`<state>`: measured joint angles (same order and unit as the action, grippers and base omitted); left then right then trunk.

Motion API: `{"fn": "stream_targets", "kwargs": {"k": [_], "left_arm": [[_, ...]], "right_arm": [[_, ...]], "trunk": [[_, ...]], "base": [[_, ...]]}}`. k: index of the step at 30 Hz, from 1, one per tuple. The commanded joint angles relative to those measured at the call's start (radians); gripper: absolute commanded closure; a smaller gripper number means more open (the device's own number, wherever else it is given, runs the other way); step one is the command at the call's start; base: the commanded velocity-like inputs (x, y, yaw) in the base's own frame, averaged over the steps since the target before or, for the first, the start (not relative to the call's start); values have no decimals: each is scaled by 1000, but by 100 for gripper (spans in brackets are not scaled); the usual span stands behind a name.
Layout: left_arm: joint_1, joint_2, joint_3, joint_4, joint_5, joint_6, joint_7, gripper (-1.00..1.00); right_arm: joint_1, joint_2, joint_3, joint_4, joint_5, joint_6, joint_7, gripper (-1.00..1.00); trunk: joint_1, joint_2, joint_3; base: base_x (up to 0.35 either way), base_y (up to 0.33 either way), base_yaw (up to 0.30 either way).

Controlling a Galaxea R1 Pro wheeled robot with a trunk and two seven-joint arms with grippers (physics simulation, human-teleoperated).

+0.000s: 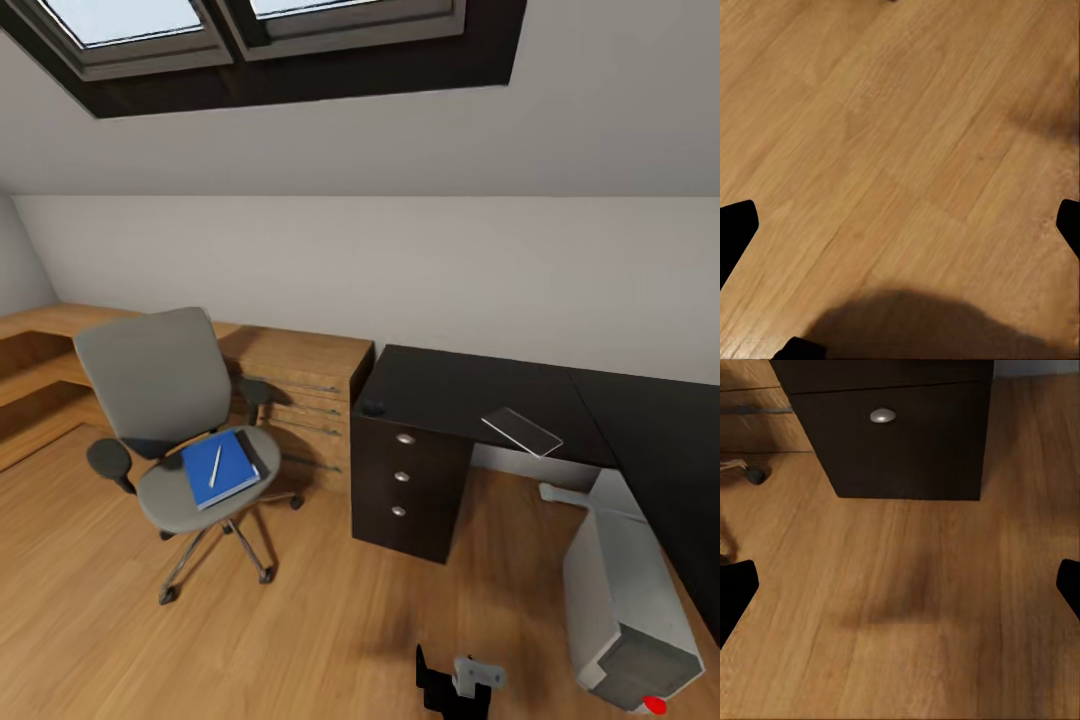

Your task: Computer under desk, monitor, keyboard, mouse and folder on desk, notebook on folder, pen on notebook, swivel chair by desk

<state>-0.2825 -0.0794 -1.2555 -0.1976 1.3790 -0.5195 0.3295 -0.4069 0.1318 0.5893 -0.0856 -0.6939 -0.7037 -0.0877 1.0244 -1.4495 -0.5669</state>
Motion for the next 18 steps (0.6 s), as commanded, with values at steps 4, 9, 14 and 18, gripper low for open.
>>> {"fn": "stream_targets", "kwargs": {"k": [4,9,14,18], "left_arm": [[-44,1,-5,-59,6,2,13,-100],[-122,9,-4,-176,-45,49,24,-100],[-174,158,56,-785,-169,375,329,-100],[-178,230,205,-1061,-185,586,483,-100]], "right_arm": [[-21,-23,4,-113,-2,9,-73,-100],[-65,-97,4,-424,1,288,-236,-100],[-74,-245,-63,-1003,0,862,-488,-100],[-74,-261,-137,-1101,-3,963,-550,-100]], "trunk": [[1,0,-1],[1,0,-1],[1,0,-1],[1,0,-1]], "base": [[331,0,0],[335,0,0],[336,0,0],[336,0,0]]}}
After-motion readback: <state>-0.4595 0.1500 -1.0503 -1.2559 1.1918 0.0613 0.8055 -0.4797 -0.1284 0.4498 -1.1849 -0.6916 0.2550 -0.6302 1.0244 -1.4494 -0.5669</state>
